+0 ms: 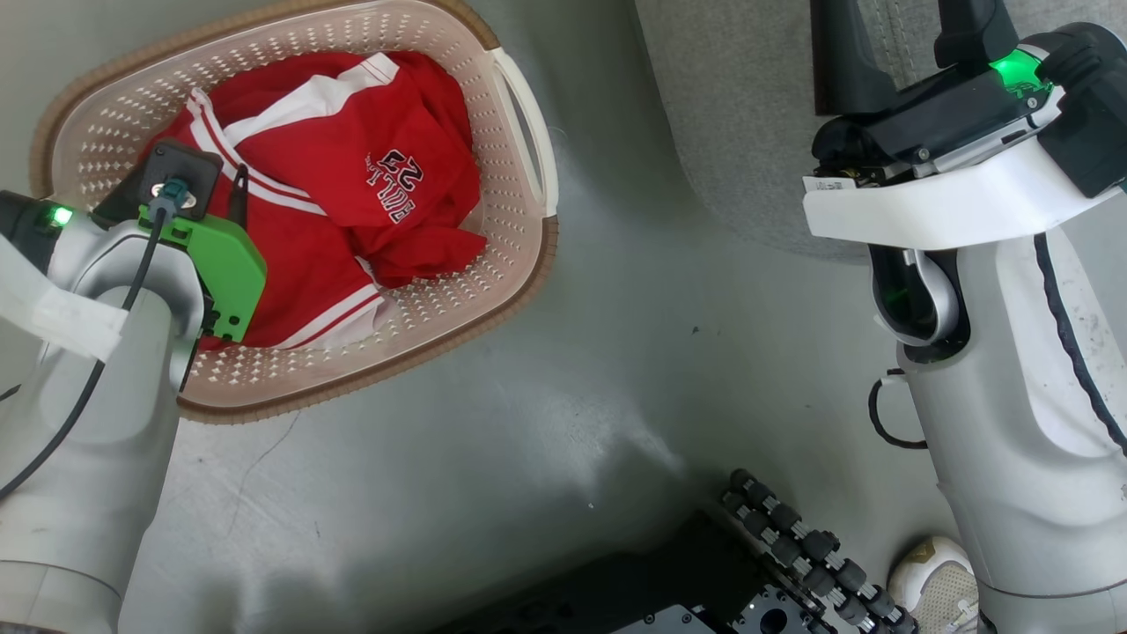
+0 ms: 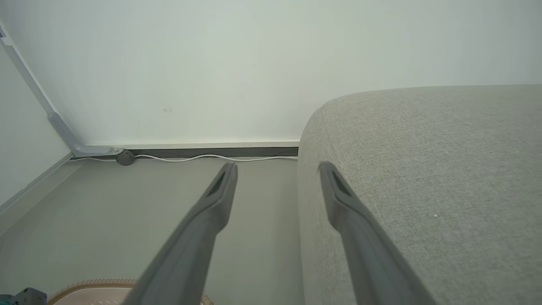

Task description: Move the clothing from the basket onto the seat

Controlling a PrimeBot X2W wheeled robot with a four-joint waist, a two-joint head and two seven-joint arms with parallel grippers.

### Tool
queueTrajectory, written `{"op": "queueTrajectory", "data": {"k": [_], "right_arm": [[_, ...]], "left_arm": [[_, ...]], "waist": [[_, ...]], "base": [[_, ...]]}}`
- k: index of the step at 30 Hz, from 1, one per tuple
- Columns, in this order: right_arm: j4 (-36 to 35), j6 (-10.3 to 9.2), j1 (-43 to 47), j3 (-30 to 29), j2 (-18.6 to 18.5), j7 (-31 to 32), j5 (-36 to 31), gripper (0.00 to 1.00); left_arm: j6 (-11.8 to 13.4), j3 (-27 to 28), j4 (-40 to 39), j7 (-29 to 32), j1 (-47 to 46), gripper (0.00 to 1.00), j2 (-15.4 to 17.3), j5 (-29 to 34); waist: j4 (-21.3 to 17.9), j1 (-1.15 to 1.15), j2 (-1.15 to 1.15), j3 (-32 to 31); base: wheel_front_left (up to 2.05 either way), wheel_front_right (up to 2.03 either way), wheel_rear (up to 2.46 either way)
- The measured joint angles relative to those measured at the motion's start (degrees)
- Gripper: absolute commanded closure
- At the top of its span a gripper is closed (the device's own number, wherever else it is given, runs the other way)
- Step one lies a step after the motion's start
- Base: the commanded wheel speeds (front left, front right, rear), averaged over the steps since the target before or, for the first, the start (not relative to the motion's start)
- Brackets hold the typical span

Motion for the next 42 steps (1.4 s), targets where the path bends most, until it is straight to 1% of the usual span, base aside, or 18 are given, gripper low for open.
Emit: {"op": "queueTrajectory", "data": {"k": [6,11,12,13,14,18,22,30,42], "right_arm": [[-0.2,0.00,0.0,0.3,0.1,0.0,0.1,0.00],[-0.2,0.01,0.0,0.6,0.1,0.0,0.1,0.00],[-0.3,0.01,0.0,0.7,0.1,0.0,0.1,0.00],[-0.3,0.01,0.0,0.7,0.1,0.0,0.1,0.00],[-0.3,0.01,0.0,0.7,0.1,0.0,0.1,0.00],[-0.3,0.03,0.0,0.8,0.1,0.0,0.1,0.00],[-0.3,0.51,-0.1,0.8,0.2,0.0,0.1,0.00],[0.4,0.51,-0.1,0.4,0.2,0.0,-0.5,0.00],[3.8,0.62,0.2,-0.2,0.1,0.0,-3.0,0.00]], "left_arm": [[0.5,-0.1,3.4,2.2,-0.8,0.00,0.1,0.6],[0.5,-0.5,5.6,4.0,-2.0,0.00,-0.1,0.9],[0.5,-0.7,6.0,4.1,-2.2,0.23,-0.3,0.9],[0.4,-0.8,6.3,4.4,-2.5,0.73,-0.5,0.9],[0.3,-1.3,6.5,4.4,-2.7,1.00,-0.6,1.0],[-0.1,-2.0,7.4,5.0,-3.2,1.00,-1.2,1.2],[-0.1,-2.4,8.5,5.5,-3.8,1.00,-1.7,1.5],[-0.1,-3.0,10.3,4.8,-3.8,1.00,-4.5,1.4],[-0.6,-1.9,10.9,-1.9,-3.0,1.00,-9.4,-0.8]], "waist": [[-0.4,0.00,0.00,0.3],[-0.6,0.00,0.00,0.6],[-0.6,0.00,0.00,0.6],[-0.6,0.00,0.00,0.6],[-0.6,0.00,0.00,0.7],[-0.6,0.00,0.00,0.7],[-0.4,0.00,0.00,0.6],[0.6,0.00,0.00,-0.8],[3.7,0.00,0.00,-5.2]], "base": [[0.00,0.00,0.00],[0.00,0.00,0.00],[0.00,0.00,0.00],[0.00,0.00,0.00],[0.00,0.00,0.00],[0.00,0.00,0.00],[0.00,0.00,0.00],[0.00,0.00,0.00],[0.00,0.00,0.00]]}}
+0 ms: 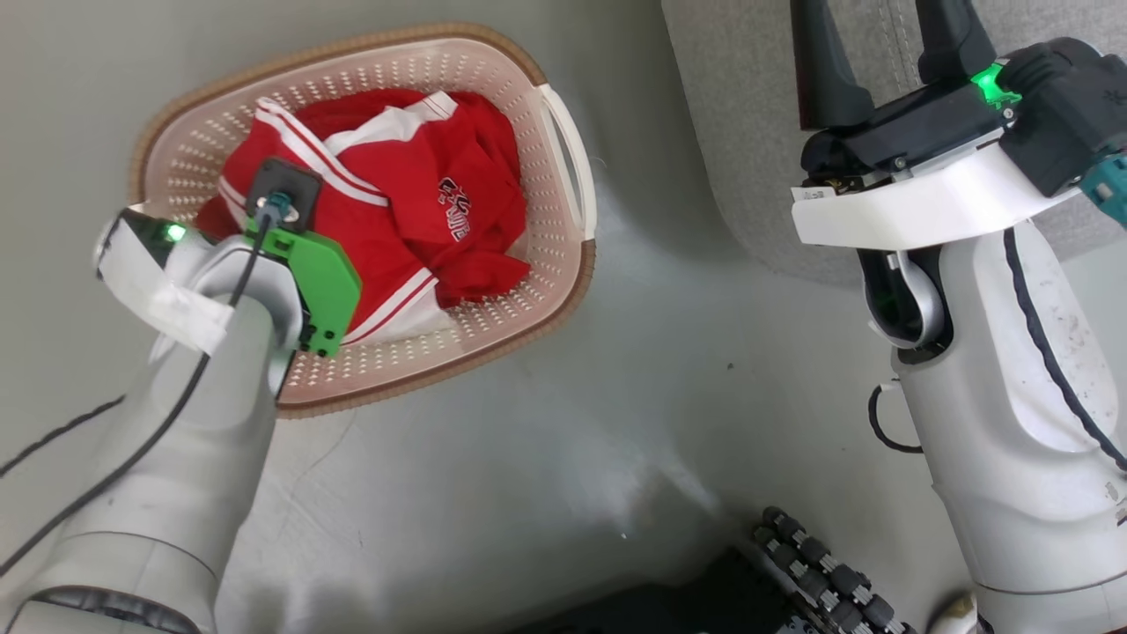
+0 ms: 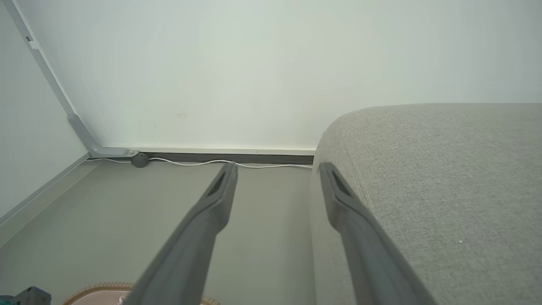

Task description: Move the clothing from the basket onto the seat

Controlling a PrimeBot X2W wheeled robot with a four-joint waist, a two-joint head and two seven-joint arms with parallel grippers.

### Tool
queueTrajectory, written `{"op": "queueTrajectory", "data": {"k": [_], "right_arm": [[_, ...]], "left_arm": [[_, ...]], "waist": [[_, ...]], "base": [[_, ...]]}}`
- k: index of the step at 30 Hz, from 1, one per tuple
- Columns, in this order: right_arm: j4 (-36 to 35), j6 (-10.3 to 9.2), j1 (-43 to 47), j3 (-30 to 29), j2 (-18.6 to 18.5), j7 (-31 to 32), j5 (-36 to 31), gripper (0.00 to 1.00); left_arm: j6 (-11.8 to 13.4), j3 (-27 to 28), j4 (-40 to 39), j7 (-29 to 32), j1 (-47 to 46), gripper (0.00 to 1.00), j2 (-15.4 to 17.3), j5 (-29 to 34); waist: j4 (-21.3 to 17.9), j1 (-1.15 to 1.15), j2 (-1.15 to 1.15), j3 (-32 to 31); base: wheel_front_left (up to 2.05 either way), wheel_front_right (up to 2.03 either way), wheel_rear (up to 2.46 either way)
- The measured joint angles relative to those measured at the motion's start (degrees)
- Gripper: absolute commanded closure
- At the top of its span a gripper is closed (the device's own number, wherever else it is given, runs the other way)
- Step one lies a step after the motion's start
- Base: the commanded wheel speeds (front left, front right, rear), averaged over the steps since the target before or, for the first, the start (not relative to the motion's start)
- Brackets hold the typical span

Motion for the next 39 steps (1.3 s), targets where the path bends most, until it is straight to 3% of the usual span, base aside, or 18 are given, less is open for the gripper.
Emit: {"op": "queueTrajectory", "data": {"k": [12,25,33,39], "right_arm": [[3.2,0.49,2.7,-1.9,-1.4,0.0,-0.8,0.00],[6.9,0.51,7.5,-3.9,-1.9,0.0,-0.7,0.00],[9.7,0.57,11.4,-4.7,-1.8,0.0,-0.1,0.00],[11.4,0.68,14.6,-5.2,-1.9,0.0,0.0,0.00]], "left_arm": [[-0.5,1.0,0.6,-6.6,5.0,1.00,-2.5,-3.6],[-1.6,3.2,-1.8,-8.4,8.6,1.00,-3.3,-9.6],[-2.5,3.4,-6.9,-8.9,11.2,1.00,-3.4,-11.8],[-2.9,3.2,-15.4,-8.9,12.9,1.00,-3.4,-14.1]], "waist": [[3.4,0.00,0.00,-6.3],[7.8,0.00,0.00,-15.0],[9.8,0.00,0.00,-21.0],[10.9,0.00,0.00,-25.3]], "base": [[0.00,0.00,0.00],[0.00,0.00,0.00],[0.00,0.00,0.00],[0.00,0.00,0.00]]}}
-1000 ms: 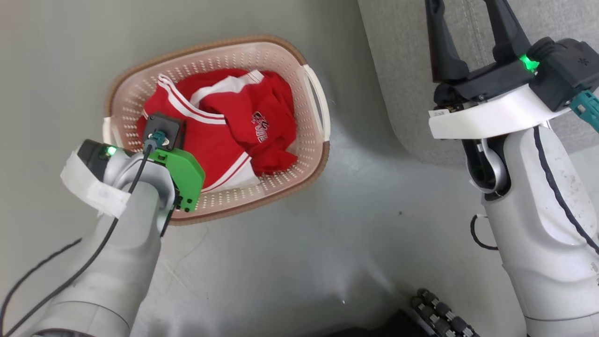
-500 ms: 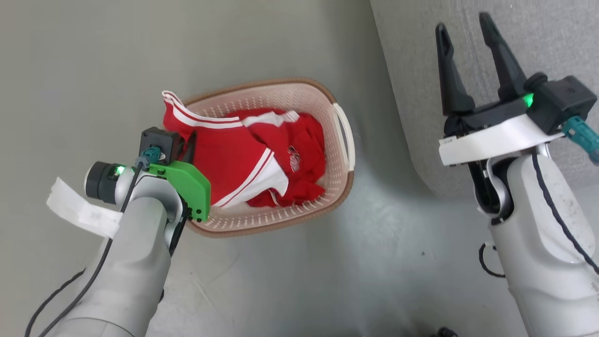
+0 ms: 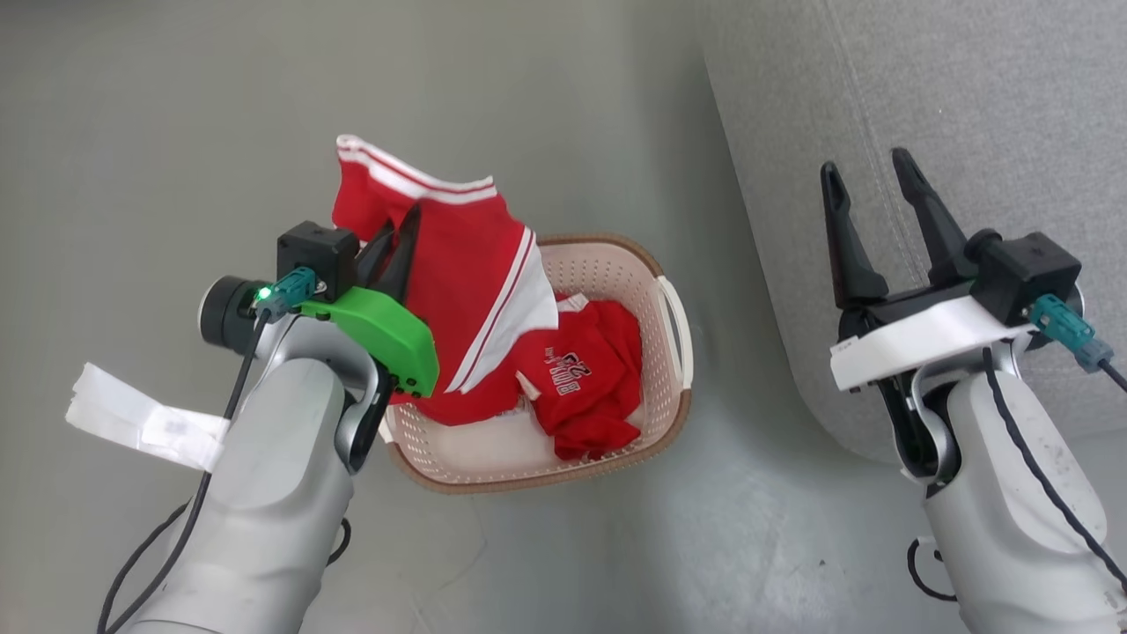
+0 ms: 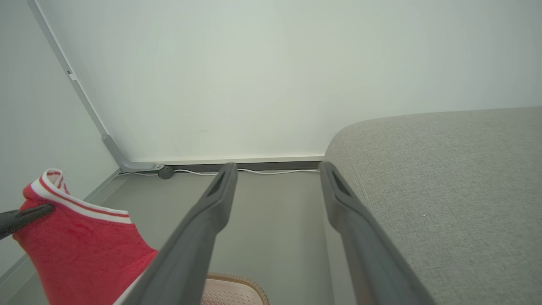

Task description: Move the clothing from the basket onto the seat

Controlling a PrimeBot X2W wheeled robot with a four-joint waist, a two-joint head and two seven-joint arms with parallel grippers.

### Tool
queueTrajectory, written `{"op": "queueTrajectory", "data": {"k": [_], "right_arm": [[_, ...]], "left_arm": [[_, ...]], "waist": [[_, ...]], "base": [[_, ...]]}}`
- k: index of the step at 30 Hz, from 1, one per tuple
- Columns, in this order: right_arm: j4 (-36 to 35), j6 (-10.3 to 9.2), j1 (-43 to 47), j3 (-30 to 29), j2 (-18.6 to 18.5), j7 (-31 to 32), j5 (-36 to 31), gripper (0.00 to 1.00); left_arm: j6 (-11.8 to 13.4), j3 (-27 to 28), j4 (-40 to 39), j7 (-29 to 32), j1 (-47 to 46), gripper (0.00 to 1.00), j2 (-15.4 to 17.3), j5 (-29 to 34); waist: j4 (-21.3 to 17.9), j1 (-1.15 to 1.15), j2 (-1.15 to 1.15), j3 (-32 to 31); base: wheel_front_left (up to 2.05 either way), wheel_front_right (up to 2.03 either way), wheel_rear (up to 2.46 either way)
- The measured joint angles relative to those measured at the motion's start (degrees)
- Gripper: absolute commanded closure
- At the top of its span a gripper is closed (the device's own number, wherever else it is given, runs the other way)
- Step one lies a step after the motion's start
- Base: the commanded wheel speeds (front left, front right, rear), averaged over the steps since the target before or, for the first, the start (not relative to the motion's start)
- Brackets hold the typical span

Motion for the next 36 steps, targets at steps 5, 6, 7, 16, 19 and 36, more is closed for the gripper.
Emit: {"op": "queueTrajectory", "data": {"k": [5,6,7,16,19,36], "right_arm": [[1.2,0.23,2.5,-0.1,0.0,0.0,0.3,0.00],[1.4,0.23,2.9,-0.1,0.0,0.0,0.4,0.00],[1.6,0.24,3.3,-0.1,0.0,0.0,0.4,0.00],[3.0,0.67,6.8,0.6,0.3,0.0,0.4,0.00],[3.5,0.71,7.9,1.1,0.6,0.0,0.9,0.00],[4.8,1.16,13.5,2.9,1.5,0.0,2.3,0.00]], "left_arm": [[0.0,0.4,-8.9,0.0,1.5,1.00,0.0,-0.4],[0.0,0.4,-10.2,0.0,2.0,1.00,0.0,-0.4],[0.0,0.5,-11.5,0.0,2.5,1.00,0.0,-0.4],[-0.1,1.6,-23.7,-0.2,5.7,1.00,0.1,-3.4],[-0.3,1.3,-26.6,-0.2,7.3,1.00,0.1,-3.4],[-0.5,-1.6,-34.4,-0.2,16.1,1.00,0.4,-3.8]], "waist": [[1.2,0.00,0.00,-4.0],[1.4,0.00,0.00,-4.6],[1.6,0.00,0.00,-5.2],[3.2,0.00,0.00,-9.9],[3.6,0.00,0.00,-11.3],[4.2,0.00,0.00,-17.7]], "base": [[0.00,0.00,0.00],[0.00,0.00,0.00],[0.00,0.00,0.00],[0.00,0.00,0.00],[0.00,0.00,0.00],[0.00,0.00,0.00]]}}
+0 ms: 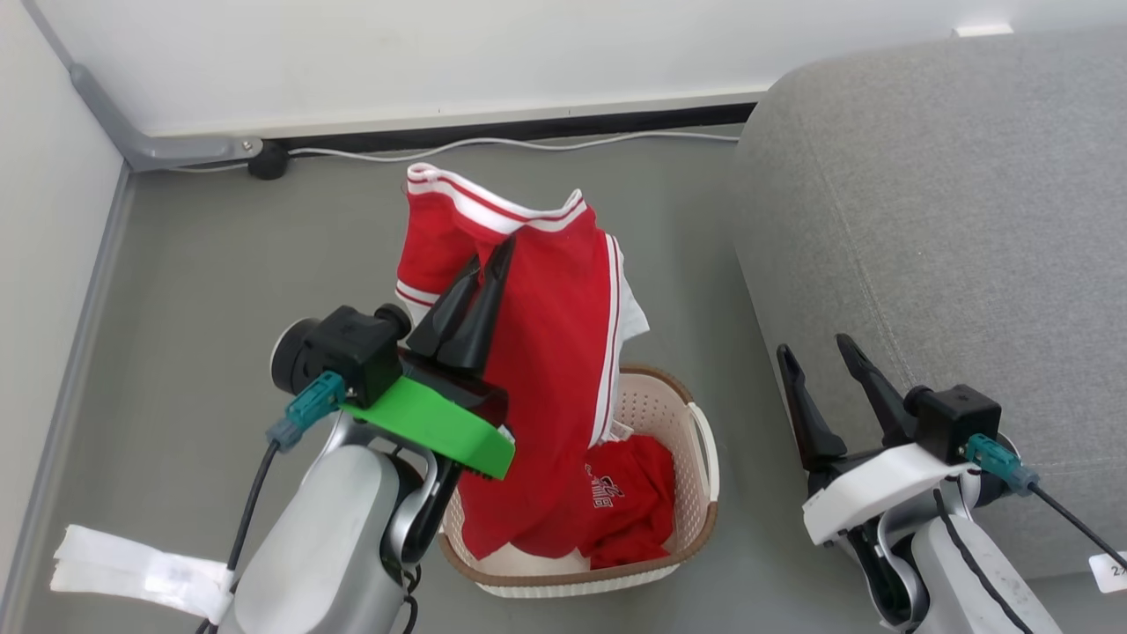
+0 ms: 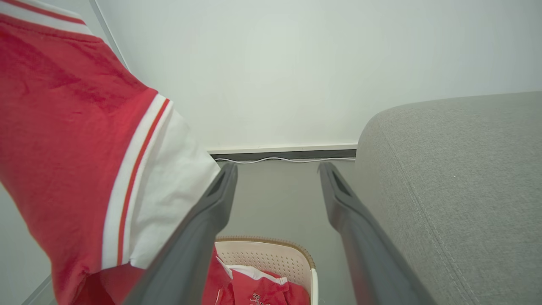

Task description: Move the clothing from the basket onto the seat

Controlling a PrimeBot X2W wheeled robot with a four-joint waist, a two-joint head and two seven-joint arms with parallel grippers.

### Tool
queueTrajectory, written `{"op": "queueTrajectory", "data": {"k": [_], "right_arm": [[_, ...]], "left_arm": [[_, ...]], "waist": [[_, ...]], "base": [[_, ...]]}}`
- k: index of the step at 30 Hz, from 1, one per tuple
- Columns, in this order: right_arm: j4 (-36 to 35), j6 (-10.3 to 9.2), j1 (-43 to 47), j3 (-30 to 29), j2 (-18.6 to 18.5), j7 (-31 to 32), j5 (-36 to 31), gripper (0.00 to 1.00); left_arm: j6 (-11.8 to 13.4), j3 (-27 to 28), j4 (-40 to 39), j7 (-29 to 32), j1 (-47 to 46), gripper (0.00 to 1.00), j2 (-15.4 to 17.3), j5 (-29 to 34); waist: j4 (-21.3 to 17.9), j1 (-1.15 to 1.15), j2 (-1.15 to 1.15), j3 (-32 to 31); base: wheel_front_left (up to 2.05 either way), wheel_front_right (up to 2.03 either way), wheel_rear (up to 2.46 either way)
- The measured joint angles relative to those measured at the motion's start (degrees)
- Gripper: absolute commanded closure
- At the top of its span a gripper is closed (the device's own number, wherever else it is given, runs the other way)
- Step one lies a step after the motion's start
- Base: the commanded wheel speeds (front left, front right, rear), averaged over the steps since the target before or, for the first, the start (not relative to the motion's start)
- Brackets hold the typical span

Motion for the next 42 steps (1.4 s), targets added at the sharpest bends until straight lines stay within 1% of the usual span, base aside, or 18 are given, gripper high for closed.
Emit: {"op": "queueTrajectory", "data": {"k": [10,14,20,25,29,32,33,37,42], "right_arm": [[-0.3,-0.02,1.4,0.4,0.1,0.0,0.2,0.00],[-0.9,-0.02,1.7,0.5,0.1,0.0,0.2,0.00],[-1.5,-0.02,1.7,0.6,0.2,0.0,0.2,0.00],[-4.3,0.01,1.7,2.3,0.3,0.0,0.3,0.00],[-6.7,0.43,1.4,5.6,0.4,0.0,0.3,0.00],[-8.0,0.77,0.6,9.3,0.4,0.0,0.6,0.00],[-8.4,1.07,0.3,10.6,0.4,0.0,0.6,0.00],[-9.1,1.25,-0.4,17.0,0.4,0.0,1.3,0.00],[-9.4,1.57,-1.1,24.7,0.3,0.1,5.0,0.00]], "left_arm": [[0.1,-0.8,-3.1,0.1,2.8,1.00,0.8,0.0],[0.7,-1.0,-4.5,0.3,3.8,1.00,0.9,0.0],[0.9,-1.1,-5.5,0.8,4.5,1.00,1.1,0.0],[1.3,-1.4,-7.1,1.4,4.9,1.00,1.3,0.0],[1.5,-1.5,-8.2,1.9,4.9,1.00,1.4,0.0],[1.5,-1.7,-8.8,2.3,4.9,1.00,1.5,0.1],[1.5,-1.7,-8.9,2.4,4.9,1.00,1.5,0.1],[1.5,-2.0,-9.8,2.8,4.9,1.00,1.5,0.2],[1.5,-2.9,-10.5,3.3,4.9,1.00,1.4,0.2]], "waist": [[-0.3,0.00,0.00,-2.4],[-0.4,0.00,0.00,-2.7],[-0.5,0.00,0.00,-3.0],[-0.5,0.00,0.00,-3.2],[-0.4,0.00,0.00,-3.3],[-0.4,0.00,0.00,-3.3],[-0.4,0.00,0.00,-3.3],[-0.3,0.00,0.00,-3.3],[0.0,0.00,0.00,-3.3]], "base": [[0.00,0.00,0.00],[0.00,0.00,0.00],[0.00,0.00,0.00],[0.00,0.00,0.00],[0.00,0.00,0.00],[0.00,0.00,0.00],[0.00,0.00,0.00],[0.00,0.00,0.00],[0.00,0.00,0.00]]}}
